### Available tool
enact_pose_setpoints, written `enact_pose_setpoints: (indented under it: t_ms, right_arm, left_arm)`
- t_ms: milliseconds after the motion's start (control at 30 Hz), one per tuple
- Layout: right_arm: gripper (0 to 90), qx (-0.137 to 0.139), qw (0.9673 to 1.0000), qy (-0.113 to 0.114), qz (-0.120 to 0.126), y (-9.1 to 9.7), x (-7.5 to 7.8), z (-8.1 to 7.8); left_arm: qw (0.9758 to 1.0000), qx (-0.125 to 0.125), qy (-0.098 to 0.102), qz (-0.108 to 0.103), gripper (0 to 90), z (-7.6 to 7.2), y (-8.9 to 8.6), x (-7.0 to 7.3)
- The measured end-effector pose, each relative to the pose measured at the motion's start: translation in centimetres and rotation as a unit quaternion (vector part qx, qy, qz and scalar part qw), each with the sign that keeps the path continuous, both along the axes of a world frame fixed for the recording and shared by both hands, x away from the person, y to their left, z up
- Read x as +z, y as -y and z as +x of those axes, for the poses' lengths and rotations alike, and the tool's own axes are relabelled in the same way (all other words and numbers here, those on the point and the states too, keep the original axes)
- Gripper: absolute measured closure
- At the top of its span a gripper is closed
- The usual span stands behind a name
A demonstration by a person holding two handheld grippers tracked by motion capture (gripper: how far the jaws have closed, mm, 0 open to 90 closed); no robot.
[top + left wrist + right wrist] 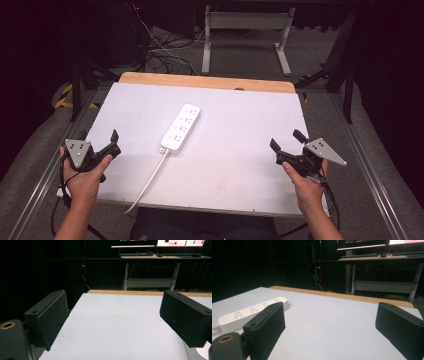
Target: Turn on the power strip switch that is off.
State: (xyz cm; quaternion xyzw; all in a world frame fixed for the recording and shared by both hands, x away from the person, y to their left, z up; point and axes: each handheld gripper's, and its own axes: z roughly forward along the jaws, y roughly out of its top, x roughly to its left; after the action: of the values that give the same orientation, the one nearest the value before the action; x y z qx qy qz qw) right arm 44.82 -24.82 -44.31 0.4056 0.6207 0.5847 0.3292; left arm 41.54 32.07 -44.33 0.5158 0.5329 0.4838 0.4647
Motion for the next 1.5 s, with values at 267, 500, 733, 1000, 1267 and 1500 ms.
enact_pose_setpoints:
  t_ms: [267,500,733,1000,1267,1500]
  right_arm:
    - [9.4,0.003,0.9999,0.002,-0.012,-0.08,-0.03,-0.17]
    - [9.3,0.002,0.9999,0.004,-0.013,0.08,0.05,-0.39]
    - [9.4,0.001,0.9999,0.003,-0.015,0.09,0.05,-0.44]
    - [9.4,0.004,0.9999,0.003,-0.012,0.05,0.05,-0.42]
    - [9.3,0.005,0.9999,0.001,-0.01,0.04,0.04,-0.42]
    - [9.3,0.007,1.0,0.0,-0.007,0.03,0.05,-0.44]
  left_arm:
    - [1.0,-0.008,-0.001,0.002,11.2,0.25,0.27,-0.01]
    - [0.9999,-0.011,0.0,0.002,11.8,0.39,0.36,0.02]
    - [0.9999,-0.014,0.0,0.006,11.9,0.39,0.51,0.02]
    - [0.9999,-0.016,0.003,-0.003,15.5,0.3,0.42,0.09]
    - [0.9997,-0.021,-0.005,-0.009,16.9,0.33,0.37,0.16]
    - [0.9987,-0.041,-0.024,-0.017,36.3,0.36,0.19,0.18]
